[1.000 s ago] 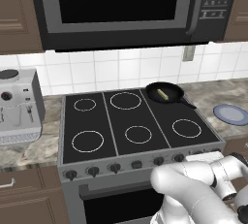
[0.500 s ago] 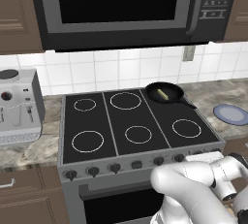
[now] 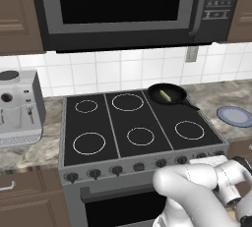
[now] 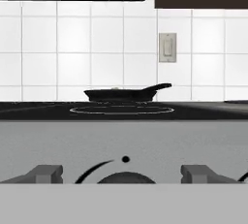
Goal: Pick up the butter stick and place it in the pan. Then turn on the burner for the pan.
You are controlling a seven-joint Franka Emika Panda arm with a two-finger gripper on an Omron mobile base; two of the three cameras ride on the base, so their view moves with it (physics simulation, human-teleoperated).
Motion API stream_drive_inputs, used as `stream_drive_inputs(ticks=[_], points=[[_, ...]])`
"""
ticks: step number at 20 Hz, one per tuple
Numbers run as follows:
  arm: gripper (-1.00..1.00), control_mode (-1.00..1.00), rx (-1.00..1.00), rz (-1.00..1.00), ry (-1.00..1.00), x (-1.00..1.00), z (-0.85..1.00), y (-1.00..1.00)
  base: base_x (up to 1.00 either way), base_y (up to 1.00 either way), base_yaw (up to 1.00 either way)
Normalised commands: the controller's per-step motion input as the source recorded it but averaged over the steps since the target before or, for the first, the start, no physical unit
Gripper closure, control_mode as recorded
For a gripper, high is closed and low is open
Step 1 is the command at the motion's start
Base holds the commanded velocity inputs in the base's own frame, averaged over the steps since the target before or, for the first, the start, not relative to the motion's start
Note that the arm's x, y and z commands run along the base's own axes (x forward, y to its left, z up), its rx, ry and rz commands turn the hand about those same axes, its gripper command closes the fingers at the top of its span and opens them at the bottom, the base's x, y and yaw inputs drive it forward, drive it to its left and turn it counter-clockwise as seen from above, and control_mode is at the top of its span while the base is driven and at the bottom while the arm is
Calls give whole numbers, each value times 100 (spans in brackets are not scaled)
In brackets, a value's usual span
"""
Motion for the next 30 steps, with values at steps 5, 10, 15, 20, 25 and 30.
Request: stream_drive_inputs(ticks=[5,10,15,20,25,30], points=[[-100,-100,0,0,0,-25,-30,-18,0,0,0],[-100,-100,0,0,0,0,-15,0,0,0,0],[-100,-100,0,1,-2,0,-2,0,0,0,0],[-100,-100,0,0,-2,0,6,6,0,0,0],[-100,-100,0,0,-3,1,17,2,0,0,0],[-100,-100,0,0,-1,10,10,0,0,0,0]])
